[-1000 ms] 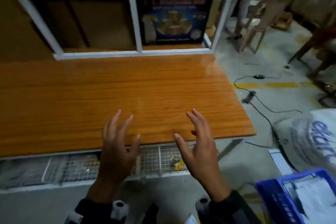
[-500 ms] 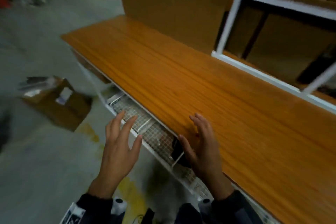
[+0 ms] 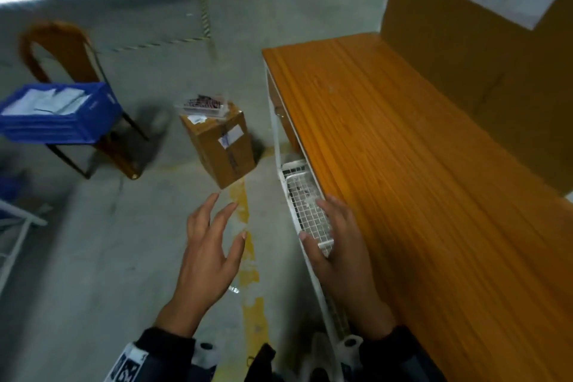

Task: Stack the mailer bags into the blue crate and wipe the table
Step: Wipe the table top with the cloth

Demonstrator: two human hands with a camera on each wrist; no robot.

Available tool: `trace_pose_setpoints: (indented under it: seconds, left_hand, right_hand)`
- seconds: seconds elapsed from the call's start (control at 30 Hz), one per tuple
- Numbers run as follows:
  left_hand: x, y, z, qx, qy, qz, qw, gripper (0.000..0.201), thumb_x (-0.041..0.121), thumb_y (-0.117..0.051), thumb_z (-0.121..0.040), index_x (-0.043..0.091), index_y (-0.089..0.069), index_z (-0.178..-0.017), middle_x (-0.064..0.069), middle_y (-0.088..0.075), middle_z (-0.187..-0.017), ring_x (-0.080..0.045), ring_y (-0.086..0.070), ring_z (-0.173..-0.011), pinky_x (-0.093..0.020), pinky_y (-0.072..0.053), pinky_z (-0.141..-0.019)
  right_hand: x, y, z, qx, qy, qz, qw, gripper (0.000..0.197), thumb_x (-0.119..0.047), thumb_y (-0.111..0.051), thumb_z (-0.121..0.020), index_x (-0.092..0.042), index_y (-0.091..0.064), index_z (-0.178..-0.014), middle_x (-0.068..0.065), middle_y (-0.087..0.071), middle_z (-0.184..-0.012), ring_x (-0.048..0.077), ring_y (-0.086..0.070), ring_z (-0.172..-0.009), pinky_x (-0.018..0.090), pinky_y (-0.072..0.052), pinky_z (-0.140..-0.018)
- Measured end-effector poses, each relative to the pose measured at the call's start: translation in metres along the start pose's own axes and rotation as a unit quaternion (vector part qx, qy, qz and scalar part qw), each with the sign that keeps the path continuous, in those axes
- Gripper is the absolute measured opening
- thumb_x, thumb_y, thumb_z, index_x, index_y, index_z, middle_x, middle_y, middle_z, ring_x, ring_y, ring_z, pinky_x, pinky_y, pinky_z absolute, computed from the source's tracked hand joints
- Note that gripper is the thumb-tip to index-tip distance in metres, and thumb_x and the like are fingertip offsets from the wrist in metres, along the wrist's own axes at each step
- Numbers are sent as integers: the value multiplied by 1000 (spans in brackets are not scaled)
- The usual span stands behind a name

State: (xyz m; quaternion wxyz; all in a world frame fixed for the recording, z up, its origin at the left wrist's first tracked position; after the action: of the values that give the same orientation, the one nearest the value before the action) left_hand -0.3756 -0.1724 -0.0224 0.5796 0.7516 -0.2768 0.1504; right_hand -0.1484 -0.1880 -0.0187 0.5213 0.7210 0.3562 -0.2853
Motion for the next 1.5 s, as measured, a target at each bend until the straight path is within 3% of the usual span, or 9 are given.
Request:
trace_pose_setpoints:
  seconds: [0.17,0.37,0.57,0.7,0.93,1.13,1.23,1.37,1.5]
  left_hand:
    - [-37,-9,-49,10,69,3,998,56,50,-46,-90,23,-48,-140,-5,-29,-155,-24,-28,-141,-37,-30,-110]
    - [-107,1,-122,25,100,-15,995,56,44,-49,-91,22,-45,-141,-6,-27,-156,-26,-27,-141,-35,-28,-108]
    - [-211,12,-218,25,119,-8,993,57,44,-48,-91,22,-44,-142,-6,-26,-157,-26,-26,-142,-34,-29,-109]
    - [-268,32,-282,10,128,-2,992,57,44,-48,-90,22,-44,-142,-7,-27,-156,-26,-25,-143,-38,-31,-109]
    - [-347,58,-394,-10,115,-25,993,52,44,-51,-93,23,-47,-141,-7,-33,-154,-25,-31,-140,-45,-35,-111]
    - [-411,42,-499,-48,117,-38,991,52,44,-46,-90,22,-53,-136,-6,-40,-150,-25,-36,-137,-37,-34,-108]
    - [-450,16,-559,-82,122,-46,988,50,41,-47,-89,19,-56,-133,-7,-43,-148,-25,-39,-135,-34,-32,-109]
    - [-502,-25,-633,-128,159,-39,978,45,37,-48,-90,16,-60,-127,-9,-51,-139,-26,-47,-127,-32,-35,-105]
    - [-563,-67,-684,-150,256,25,955,27,17,-59,-95,11,-64,-120,-7,-60,-125,-23,-59,-109,-22,-39,-88]
  right_hand:
    - [14,-39,-77,-30,-8,16,999,61,-48,-55,-88,-18,-46,-141,1,-45,-145,15,-40,-136,41,-43,-108]
    - [16,-118,-163,-85,-6,9,996,62,-35,-66,-90,-23,-40,-145,-2,-40,-149,10,-34,-139,26,-31,-111]
    - [10,-218,-273,-102,24,21,994,62,-34,-65,-90,-17,-41,-145,3,-42,-148,15,-38,-137,38,-38,-112]
    - [-1,-274,-341,-108,8,3,994,61,-36,-63,-90,-17,-42,-143,4,-44,-145,20,-45,-133,48,-45,-105]
    - [-20,-345,-446,-77,56,0,995,58,-41,-60,-87,-9,-51,-136,7,-54,-137,20,-53,-123,46,-54,-93]
    - [8,-402,-546,-65,79,28,994,56,-39,-57,-88,-2,-57,-130,13,-61,-129,26,-59,-117,44,-55,-91]
    - [37,-444,-605,-101,33,25,994,53,-39,-59,-87,-8,-58,-130,8,-62,-127,24,-60,-115,41,-52,-96]
    - [76,-499,-682,-170,-35,3,985,41,-22,-68,-87,-16,-60,-127,-2,-61,-127,13,-57,-112,28,-47,-96]
    - [133,-570,-735,-267,-120,24,956,28,-21,-66,-89,-20,-64,-116,3,-66,-118,20,-62,-108,35,-51,-93]
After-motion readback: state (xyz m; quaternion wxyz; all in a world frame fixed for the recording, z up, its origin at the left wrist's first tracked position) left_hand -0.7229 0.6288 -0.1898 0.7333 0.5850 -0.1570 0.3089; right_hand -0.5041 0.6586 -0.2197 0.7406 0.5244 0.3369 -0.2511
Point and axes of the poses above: each hand's wrist, its own z-axis away from the middle knuckle, its own y-axis out of the back of the hand, x = y × z, the point moved 9 cm from there along -z, towards the middle knuckle
